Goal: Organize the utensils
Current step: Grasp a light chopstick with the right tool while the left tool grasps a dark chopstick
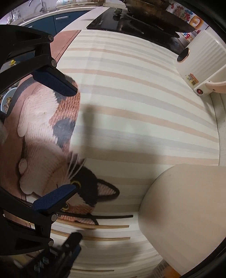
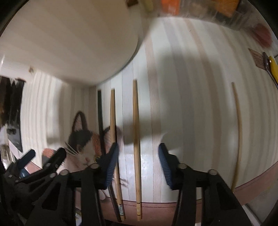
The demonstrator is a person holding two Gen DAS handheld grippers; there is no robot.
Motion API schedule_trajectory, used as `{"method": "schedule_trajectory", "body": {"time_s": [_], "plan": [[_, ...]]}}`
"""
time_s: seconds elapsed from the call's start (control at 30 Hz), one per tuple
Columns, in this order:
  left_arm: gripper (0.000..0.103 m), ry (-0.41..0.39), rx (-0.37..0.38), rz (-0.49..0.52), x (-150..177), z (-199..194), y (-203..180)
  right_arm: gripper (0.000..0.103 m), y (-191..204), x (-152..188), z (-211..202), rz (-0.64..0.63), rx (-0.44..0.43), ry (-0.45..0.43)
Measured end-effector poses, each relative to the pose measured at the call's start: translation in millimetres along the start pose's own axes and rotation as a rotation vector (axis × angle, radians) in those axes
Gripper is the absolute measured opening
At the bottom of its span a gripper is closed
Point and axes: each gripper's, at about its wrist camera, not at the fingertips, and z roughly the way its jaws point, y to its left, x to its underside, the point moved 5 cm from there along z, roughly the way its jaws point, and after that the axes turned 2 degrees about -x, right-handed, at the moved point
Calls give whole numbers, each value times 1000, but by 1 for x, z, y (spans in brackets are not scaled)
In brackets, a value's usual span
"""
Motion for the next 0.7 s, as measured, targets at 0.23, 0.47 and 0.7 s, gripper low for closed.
{"method": "schedule_trajectory", "body": {"time_s": [0.23,0.47,0.7], "plan": [[67,13,140,83,3,-3,-46,7,-33,5,-7,35,90,-24],[16,-11,124,186,3,3,-86,7,-76,6,-17,117,121,-31],[1,-33,76,218,-2,5,-86,7,-93,13,-21,114,133,-27]]}}
